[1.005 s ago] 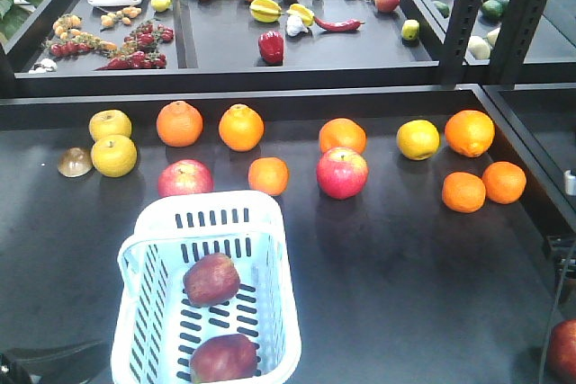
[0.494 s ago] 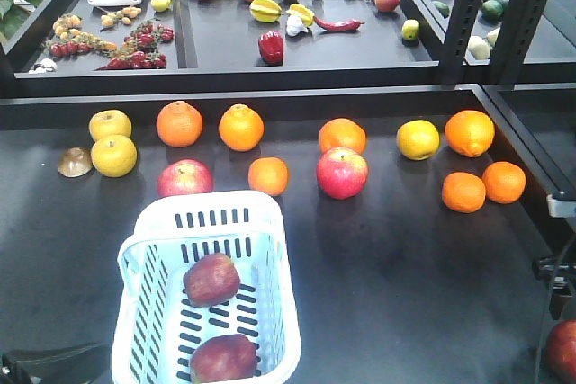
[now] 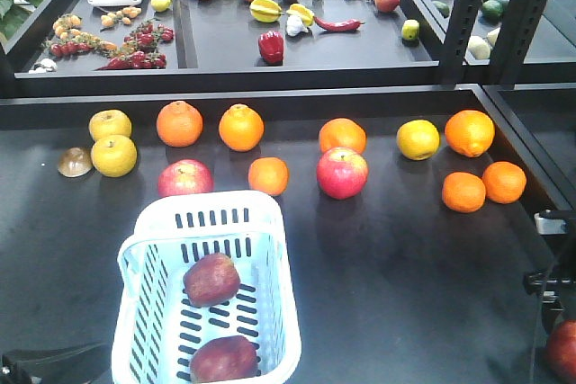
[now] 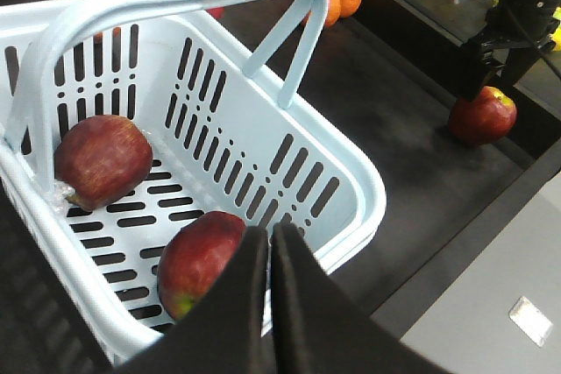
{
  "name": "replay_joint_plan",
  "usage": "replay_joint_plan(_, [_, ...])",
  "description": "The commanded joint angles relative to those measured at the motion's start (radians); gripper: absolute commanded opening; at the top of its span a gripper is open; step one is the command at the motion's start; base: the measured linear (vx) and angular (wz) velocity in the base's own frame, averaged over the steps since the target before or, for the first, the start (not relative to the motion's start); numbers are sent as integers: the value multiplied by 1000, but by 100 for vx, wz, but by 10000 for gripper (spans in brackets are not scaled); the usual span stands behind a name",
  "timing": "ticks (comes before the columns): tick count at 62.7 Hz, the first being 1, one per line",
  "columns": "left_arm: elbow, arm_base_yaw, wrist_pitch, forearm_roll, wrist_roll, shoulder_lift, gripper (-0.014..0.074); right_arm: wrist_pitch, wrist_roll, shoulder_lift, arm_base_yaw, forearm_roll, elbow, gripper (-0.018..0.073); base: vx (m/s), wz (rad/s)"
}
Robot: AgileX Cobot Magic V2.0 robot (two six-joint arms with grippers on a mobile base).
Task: Pick three apples into basket with both arms
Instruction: 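Close the right gripper on the third red apple and lift it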
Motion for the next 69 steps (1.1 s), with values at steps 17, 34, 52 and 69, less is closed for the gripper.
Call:
replay_joint_plan(17, [-27,-5,-3,-7,-1,5,-6,-2,19,24,-5,-67,-23,631,0,0])
replay_joint_plan(34, [-27,-5,-2,-6,0,5,-6,-5,10,32,-5,-64,-23,536,0,0])
replay_joint_plan(52, [-27,-5,-2,-6,0,5,-6,8,-30,-18,-5,16,-24,174,0,0])
replay_joint_plan(69, [-27,-5,-1,-6,0,5,-6,3,-180,-205,-5,204,-24,-10,0,0])
